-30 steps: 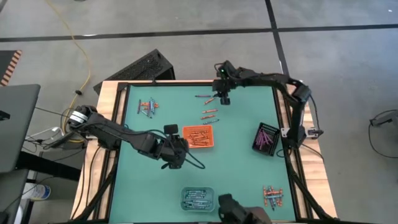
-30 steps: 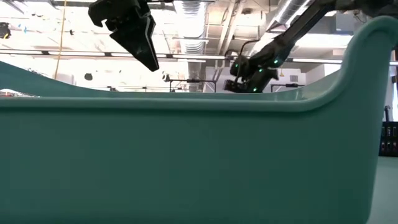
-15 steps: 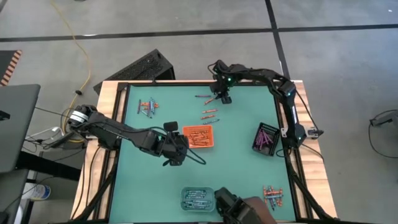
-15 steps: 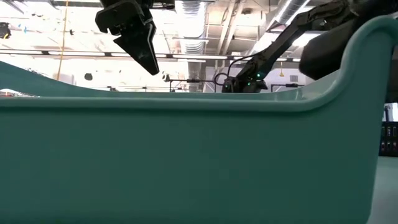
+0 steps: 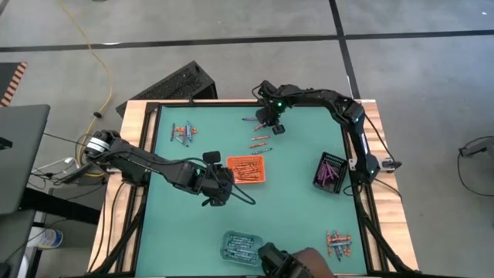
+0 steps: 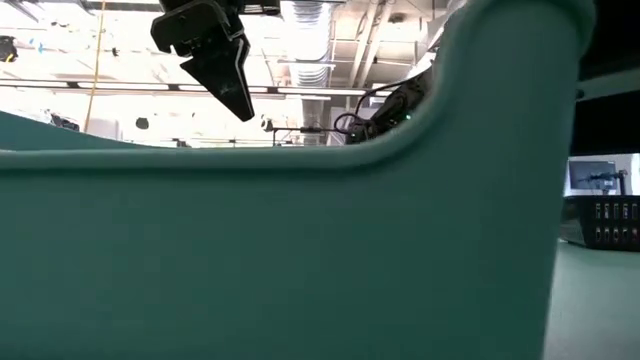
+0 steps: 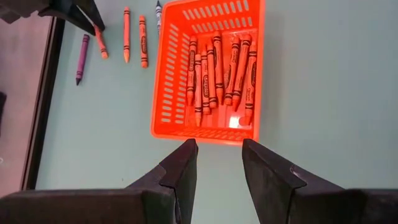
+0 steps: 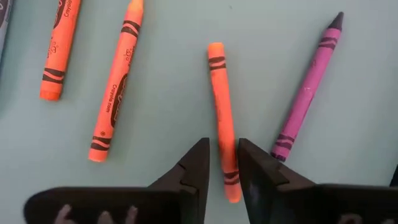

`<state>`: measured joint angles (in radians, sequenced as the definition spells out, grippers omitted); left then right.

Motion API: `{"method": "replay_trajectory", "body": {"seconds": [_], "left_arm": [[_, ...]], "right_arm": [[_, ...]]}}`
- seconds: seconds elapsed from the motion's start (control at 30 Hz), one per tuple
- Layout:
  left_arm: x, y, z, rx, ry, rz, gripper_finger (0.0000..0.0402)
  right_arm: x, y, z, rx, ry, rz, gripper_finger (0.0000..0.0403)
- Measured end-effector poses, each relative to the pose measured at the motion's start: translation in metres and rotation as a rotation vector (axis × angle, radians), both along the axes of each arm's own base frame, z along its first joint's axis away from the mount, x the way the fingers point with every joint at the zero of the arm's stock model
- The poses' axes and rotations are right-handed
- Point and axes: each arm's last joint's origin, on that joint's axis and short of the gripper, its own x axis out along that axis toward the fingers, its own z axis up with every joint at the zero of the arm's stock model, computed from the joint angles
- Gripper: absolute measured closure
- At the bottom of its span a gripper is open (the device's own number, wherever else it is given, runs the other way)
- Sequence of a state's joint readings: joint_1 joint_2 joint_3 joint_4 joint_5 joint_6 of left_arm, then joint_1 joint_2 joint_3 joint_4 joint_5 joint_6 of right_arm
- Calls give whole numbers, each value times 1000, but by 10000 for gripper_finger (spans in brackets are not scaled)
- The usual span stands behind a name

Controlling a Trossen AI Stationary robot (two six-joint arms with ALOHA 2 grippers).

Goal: Sort crayons
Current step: Put the orange crayon into the orange bin

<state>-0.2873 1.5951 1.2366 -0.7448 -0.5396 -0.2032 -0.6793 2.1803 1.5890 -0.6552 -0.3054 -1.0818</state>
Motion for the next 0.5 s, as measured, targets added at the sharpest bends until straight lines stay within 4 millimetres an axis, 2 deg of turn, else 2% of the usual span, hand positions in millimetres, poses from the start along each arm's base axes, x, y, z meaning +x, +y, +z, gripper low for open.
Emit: {"method": "replay_trajectory", "body": {"seconds": [0.3,0.5], "left_arm": [[-2,-5,-1,-11,2,-4,284],[-2,-7,-1,-13,1,-7,284]], "right_arm": [[-2,7,-1,20,65,6,391],[-2,12,1,37,84,7,398]]}}
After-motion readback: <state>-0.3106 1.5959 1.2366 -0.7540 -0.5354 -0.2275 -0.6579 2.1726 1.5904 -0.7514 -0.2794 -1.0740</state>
